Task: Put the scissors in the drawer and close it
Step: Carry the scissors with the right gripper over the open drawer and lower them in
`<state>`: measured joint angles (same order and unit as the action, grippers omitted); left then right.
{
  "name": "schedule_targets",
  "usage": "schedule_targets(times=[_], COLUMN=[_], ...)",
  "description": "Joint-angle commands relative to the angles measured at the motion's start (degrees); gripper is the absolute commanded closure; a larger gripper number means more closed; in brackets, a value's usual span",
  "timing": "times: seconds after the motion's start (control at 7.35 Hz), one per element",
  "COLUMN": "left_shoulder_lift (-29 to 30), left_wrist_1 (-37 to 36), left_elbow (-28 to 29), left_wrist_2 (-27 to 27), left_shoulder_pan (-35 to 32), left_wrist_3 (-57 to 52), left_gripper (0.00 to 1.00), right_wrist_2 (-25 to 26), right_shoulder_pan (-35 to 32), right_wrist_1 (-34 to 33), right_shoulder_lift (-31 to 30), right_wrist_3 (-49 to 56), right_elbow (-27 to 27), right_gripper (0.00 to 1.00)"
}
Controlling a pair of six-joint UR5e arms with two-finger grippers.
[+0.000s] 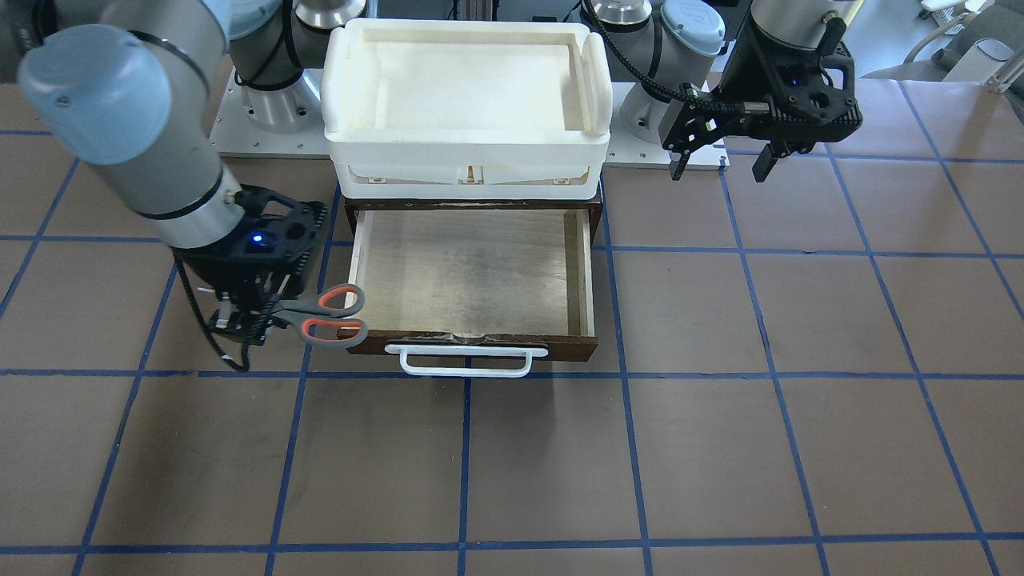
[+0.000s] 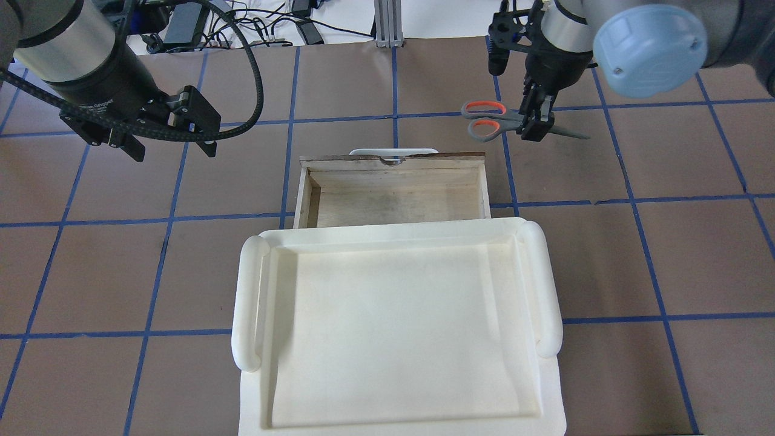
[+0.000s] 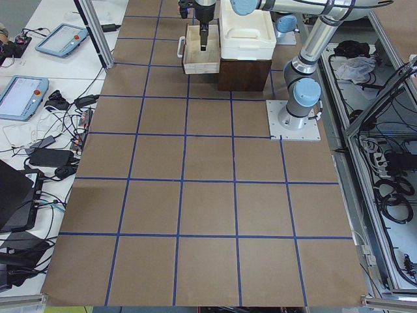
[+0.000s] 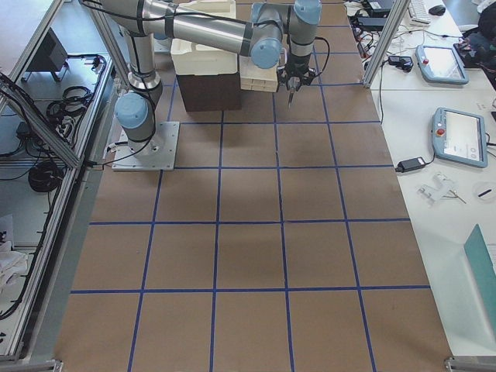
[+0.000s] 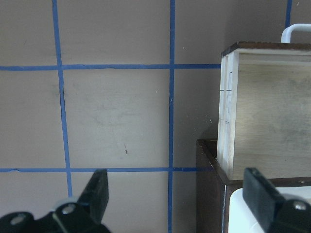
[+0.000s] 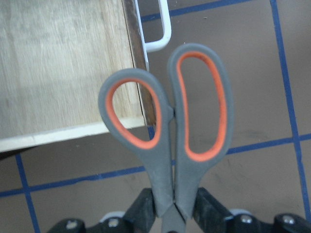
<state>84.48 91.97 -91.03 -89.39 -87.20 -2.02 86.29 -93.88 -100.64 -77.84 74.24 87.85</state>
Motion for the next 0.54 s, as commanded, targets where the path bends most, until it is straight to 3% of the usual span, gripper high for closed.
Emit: schedule_targets(times=[0.0,0.41], left_shoulder_lift=[-0.2,0.33], left_wrist_1=[0.14,-0.03], left_elbow=[-0.03,0.06], left_wrist_2=[0.01,0.09], left_shoulder_pan=[0.28,0.19], left_wrist_3=[-0.26,-1.05], left_gripper=[0.0,0.0], right_wrist_2=[0.99,0.98], right_shoulder_pan=[-7.95,-15.17], right_wrist_1=[-0.52,-1.58], right_shoulder_lift=[0.23,2.06], right_wrist_3=[-12.23,-12.81], right_elbow=[0.39,0.74], right_gripper=[1.0,1.0])
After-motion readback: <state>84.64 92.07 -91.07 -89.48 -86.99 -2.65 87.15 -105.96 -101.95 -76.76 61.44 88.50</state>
